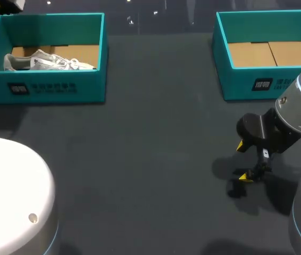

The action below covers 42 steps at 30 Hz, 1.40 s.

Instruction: Take the shoe out of the shoebox, open the shoe tongue, remove and reinsert the insole, then place the shoe into the shoebox

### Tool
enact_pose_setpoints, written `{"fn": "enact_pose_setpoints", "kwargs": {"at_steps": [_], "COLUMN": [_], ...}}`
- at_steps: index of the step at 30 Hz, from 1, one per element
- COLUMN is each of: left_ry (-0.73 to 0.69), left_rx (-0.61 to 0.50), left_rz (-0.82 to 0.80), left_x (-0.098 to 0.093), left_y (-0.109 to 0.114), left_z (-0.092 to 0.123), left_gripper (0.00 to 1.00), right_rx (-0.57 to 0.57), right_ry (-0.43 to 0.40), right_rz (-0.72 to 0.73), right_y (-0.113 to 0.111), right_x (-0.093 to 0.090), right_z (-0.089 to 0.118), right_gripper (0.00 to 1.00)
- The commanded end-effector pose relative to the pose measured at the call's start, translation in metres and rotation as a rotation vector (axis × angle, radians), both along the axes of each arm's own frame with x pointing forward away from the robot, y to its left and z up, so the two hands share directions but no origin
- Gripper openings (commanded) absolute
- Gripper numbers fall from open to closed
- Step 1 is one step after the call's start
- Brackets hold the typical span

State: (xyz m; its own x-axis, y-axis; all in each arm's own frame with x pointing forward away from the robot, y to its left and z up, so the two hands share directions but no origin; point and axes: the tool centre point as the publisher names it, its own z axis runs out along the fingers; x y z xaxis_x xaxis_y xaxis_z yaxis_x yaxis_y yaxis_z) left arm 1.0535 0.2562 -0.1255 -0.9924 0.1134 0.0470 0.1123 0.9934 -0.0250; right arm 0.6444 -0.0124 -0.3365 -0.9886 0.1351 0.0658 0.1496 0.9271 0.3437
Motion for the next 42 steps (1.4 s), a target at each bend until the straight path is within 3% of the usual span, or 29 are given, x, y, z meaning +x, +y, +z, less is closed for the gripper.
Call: {"fn": "enact_pose_setpoints", "kwargs": {"at_steps": [1,6,10,17,23,38,42], "left_ry": [0.082,0.093,0.096,0.004,-0.039,-0.039,-0.094], "left_rx": [-0.02,-0.016,0.005,0.111,0.206,0.206,0.217], "left_rz": [-0.034,-0.142,-0.325,-0.749,-0.965,-0.965,-1.114], "left_x": [0.033,0.053,0.065,0.068,0.071,0.071,0.072], "left_y": [0.022,0.033,0.04,0.051,0.065,0.065,0.068], "left_z": [-0.004,-0.009,-0.017,-0.034,-0.042,-0.042,-0.049], "left_gripper": [0.0,0.0,0.0,0.0,0.0,0.0,0.0], "right_rx": [0.001,0.001,0.001,0.001,0.001,0.001,0.001], "right_ry": [-0.003,-0.003,-0.003,-0.003,-0.003,-0.003,-0.003], "right_rz": [0.0,0.0,0.0,0.0,0.0,0.0,0.0], "right_y": [-0.001,-0.001,-0.001,-0.001,-0.001,-0.001,-0.001], "right_x": [-0.002,-0.002,-0.002,-0.002,-0.002,-0.002,-0.002], "right_z": [0.0,0.0,0.0,0.0,0.0,0.0,0.0], "right_gripper": [1.0,1.0,1.0,1.0,1.0,1.0,1.0]}}
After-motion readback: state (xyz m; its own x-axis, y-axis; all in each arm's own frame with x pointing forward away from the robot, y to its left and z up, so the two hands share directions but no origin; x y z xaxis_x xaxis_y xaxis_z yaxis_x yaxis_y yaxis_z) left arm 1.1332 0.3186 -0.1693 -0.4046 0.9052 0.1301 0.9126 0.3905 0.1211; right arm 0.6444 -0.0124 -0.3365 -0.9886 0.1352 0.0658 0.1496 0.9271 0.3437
